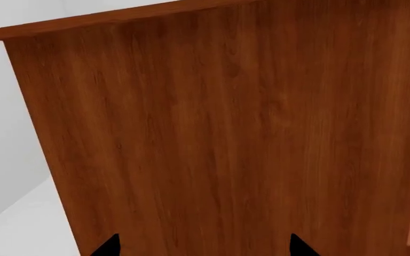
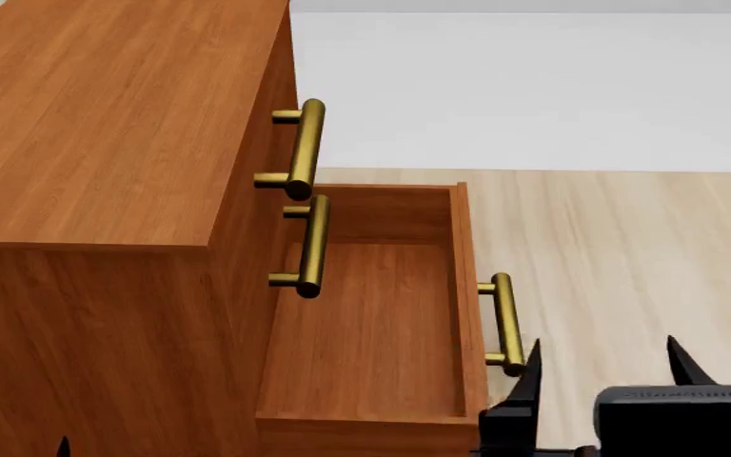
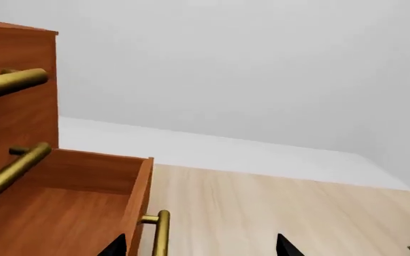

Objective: Put the bowl in the bottom drawer of the cabinet.

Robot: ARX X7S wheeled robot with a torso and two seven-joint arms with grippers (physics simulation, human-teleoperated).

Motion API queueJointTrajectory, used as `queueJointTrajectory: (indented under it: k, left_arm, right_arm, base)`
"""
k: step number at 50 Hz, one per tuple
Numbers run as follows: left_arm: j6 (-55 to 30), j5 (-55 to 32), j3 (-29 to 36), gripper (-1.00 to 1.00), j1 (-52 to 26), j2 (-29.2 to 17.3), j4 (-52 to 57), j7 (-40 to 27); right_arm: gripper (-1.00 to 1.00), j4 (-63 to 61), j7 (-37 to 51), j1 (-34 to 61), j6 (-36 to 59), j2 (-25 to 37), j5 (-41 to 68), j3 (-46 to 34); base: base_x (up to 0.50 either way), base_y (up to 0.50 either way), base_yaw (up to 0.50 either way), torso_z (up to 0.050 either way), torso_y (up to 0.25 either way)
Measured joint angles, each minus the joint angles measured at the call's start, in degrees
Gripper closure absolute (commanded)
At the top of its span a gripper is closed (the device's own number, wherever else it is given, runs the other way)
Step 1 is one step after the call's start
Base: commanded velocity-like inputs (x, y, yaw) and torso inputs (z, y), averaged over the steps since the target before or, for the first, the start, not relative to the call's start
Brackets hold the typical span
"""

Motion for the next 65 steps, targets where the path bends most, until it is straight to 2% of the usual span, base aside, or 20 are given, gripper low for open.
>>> queueJointTrajectory:
  k: [19, 32, 49, 65]
  left_arm:
    - [0.8, -0.4, 0.4, -1.0, -0.7, -0.2, -1.5, 0.1]
    - [1.3, -0.8, 0.7, -1.0, -0.9, -0.5, -2.1, 0.3]
    - [1.8, -1.7, 0.7, -1.0, -1.5, -0.7, -2.9, 0.5]
    - [2.2, -2.2, 0.9, -1.0, -1.7, -0.9, -3.2, 0.5]
  right_arm:
    - [-1.0, -2.2, -1.5, 3.4, 21.2, 7.6, 9.4, 13.4]
    - [-1.0, 0.7, -3.6, 4.9, 29.7, 12.3, 12.8, 19.0]
    - [-1.0, 6.1, -7.0, 1.1, 32.4, 17.3, 13.7, 24.3]
    - [-1.0, 13.6, -11.1, -4.1, 28.5, 21.1, 12.3, 25.2]
  base:
    - [0.0, 0.0, 0.0, 0.0, 0.0]
    - [0.0, 0.0, 0.0, 0.0, 0.0]
    - [0.0, 0.0, 0.0, 0.0, 0.0]
    - [0.0, 0.0, 0.0, 0.0, 0.0]
